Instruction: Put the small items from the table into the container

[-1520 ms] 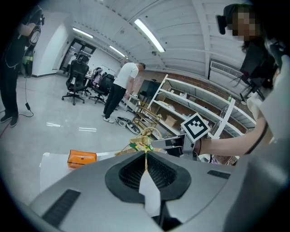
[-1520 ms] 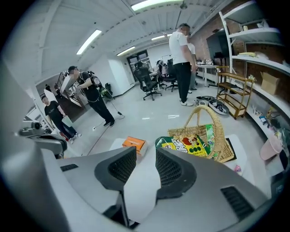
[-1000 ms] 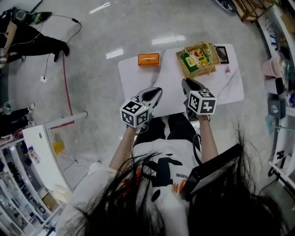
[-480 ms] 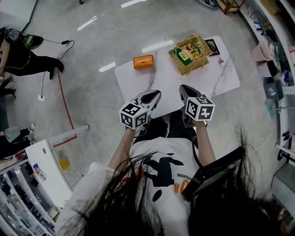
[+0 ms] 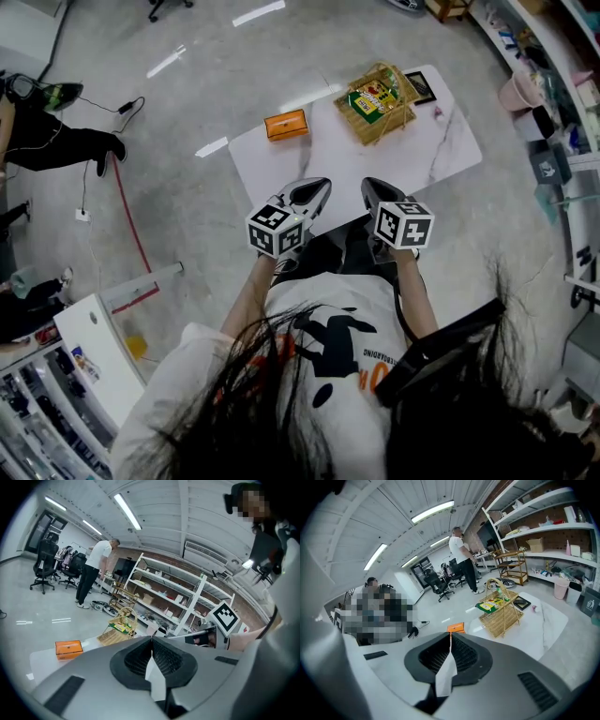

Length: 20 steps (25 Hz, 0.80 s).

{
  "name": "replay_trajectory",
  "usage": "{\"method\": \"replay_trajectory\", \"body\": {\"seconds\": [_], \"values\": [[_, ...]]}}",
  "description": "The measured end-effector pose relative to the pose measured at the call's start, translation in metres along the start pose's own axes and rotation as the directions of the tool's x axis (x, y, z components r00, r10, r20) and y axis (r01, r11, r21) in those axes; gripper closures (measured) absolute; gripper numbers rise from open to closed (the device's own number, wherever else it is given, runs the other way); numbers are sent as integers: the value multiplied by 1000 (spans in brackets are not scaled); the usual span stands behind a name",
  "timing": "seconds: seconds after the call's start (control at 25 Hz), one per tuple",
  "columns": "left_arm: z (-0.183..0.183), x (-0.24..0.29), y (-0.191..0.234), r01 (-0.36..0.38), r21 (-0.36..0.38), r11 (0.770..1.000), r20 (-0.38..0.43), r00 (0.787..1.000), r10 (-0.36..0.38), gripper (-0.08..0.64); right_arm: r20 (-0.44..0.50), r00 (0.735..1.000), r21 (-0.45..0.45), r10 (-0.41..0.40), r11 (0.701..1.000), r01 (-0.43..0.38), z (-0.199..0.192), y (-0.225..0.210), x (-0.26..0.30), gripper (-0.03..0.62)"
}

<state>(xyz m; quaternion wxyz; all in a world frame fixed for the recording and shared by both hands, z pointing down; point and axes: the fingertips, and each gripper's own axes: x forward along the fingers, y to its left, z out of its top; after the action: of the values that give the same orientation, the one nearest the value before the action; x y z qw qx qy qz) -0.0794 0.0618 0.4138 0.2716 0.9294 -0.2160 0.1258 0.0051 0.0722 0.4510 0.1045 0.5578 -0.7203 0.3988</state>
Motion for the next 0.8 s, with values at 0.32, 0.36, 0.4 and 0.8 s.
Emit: {"method": "replay_trajectory", "body": {"seconds": [0.32, 0.36, 0.4, 0.8], "values": [[-3, 2, -15, 49, 48, 998, -11, 999, -48, 552, 18, 1000, 6, -22, 1000, 21, -7, -1, -11, 571], [-1, 3, -18, 58, 54, 997, -8, 998, -57, 553, 21, 999, 9, -25, 1000, 24, -7, -1, -14, 571], [0, 5, -22, 67, 61, 996, -9, 998, -67, 552, 24, 999, 13, -28, 1000, 28, -8, -2, -16, 571], [-8, 29, -38, 143, 77, 987, -72, 988, -138, 552, 32, 997, 66, -77, 995, 74, -14, -26, -25, 571]]}}
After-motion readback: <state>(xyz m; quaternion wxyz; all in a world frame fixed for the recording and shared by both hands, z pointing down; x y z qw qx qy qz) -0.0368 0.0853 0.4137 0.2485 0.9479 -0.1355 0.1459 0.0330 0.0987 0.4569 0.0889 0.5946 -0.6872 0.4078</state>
